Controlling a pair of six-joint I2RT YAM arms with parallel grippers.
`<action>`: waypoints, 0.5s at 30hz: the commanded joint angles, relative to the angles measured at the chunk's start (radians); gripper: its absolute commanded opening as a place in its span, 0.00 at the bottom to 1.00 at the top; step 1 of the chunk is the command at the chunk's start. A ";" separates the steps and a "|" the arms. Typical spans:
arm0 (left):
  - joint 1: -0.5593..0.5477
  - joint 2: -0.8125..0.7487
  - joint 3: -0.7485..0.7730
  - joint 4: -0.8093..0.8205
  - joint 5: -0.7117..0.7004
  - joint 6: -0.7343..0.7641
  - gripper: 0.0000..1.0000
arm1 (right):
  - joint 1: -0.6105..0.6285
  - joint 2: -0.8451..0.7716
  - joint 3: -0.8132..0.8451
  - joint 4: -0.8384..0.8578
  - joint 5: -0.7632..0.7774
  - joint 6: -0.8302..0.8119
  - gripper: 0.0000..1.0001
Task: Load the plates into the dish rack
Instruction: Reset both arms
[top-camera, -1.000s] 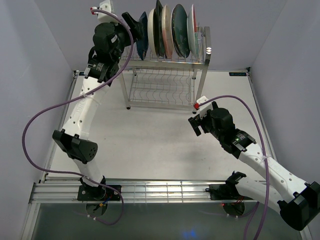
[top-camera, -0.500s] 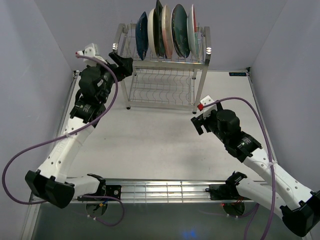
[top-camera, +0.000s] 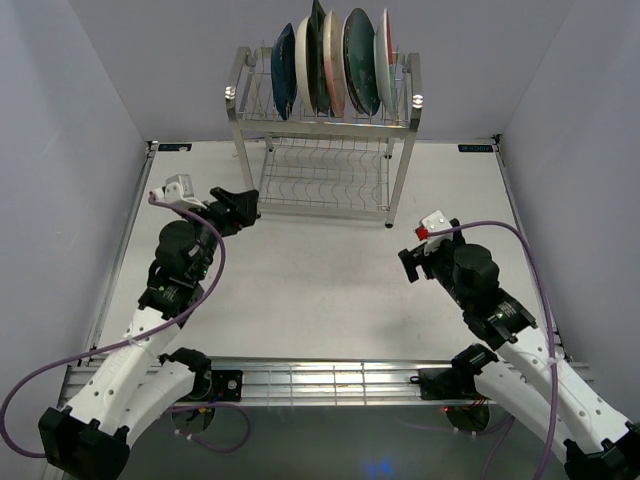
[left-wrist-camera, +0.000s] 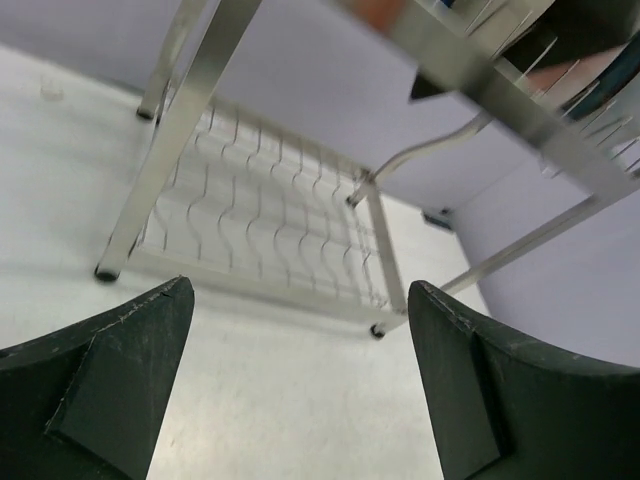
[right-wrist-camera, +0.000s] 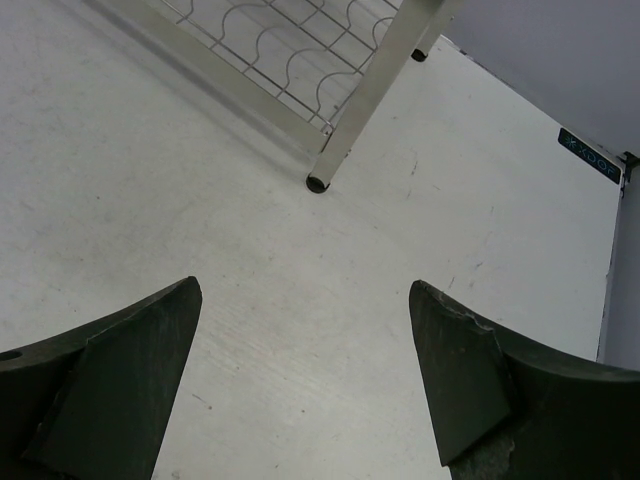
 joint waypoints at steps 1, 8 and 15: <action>0.002 -0.062 -0.137 0.061 0.043 -0.034 0.98 | -0.003 -0.100 -0.073 0.045 0.019 -0.027 0.90; 0.002 -0.155 -0.399 0.176 0.060 -0.086 0.98 | -0.003 -0.284 -0.185 0.064 0.121 -0.055 0.90; 0.002 -0.173 -0.601 0.322 0.108 -0.126 0.98 | -0.009 -0.329 -0.213 0.059 0.118 -0.061 0.90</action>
